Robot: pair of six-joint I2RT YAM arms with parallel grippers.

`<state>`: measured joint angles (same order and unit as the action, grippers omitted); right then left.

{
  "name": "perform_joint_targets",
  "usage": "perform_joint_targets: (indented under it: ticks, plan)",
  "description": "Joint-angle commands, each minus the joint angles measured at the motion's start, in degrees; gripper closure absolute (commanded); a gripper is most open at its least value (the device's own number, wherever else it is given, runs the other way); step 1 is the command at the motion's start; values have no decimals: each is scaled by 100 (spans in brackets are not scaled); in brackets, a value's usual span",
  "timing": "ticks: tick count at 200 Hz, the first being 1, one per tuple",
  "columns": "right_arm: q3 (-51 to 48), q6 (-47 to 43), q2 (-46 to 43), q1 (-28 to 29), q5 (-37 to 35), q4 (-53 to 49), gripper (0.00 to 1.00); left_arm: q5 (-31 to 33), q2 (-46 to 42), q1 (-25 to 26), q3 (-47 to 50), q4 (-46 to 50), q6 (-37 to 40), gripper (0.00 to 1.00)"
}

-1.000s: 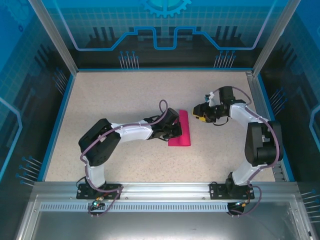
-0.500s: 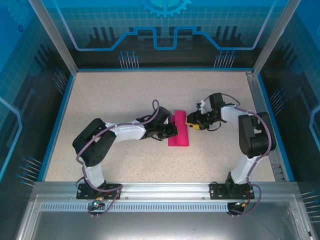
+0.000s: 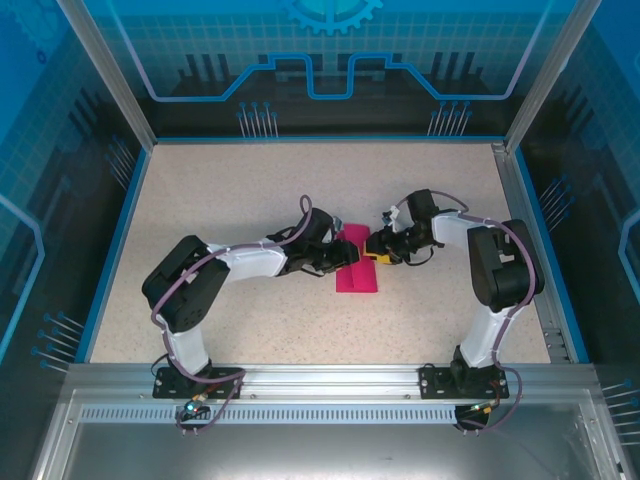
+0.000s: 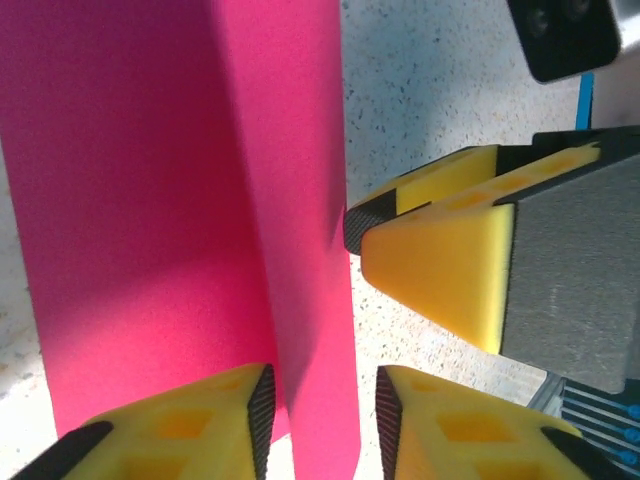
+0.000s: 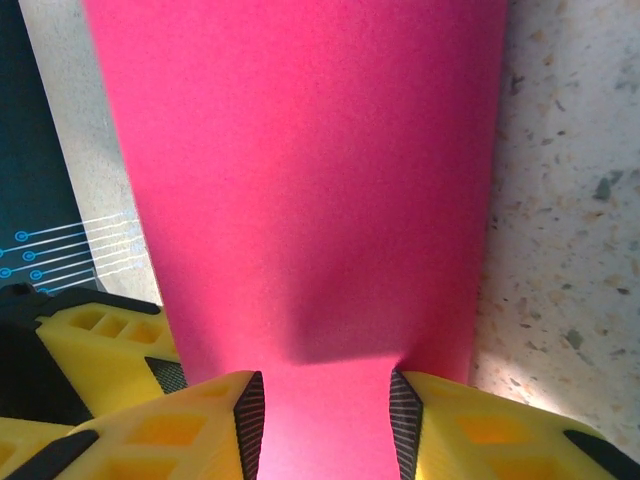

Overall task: Fold a paper plane with a square sheet of paper (pick it up from the middle)
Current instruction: First fold the square sheet of paper in half at the center of the table.

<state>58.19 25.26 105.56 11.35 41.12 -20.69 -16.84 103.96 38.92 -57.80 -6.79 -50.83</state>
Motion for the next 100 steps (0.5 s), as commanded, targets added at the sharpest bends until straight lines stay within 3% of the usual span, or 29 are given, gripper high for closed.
perform_joint_targets:
  ticks: [1,100]
  plan:
    - [-12,21,9,86,63,108,59,-224,-144,-102,15,-123,-35,56]
    - [-67,114,-104,99,-14,118,59,-319,256,-277,-195,-323,-179,59]
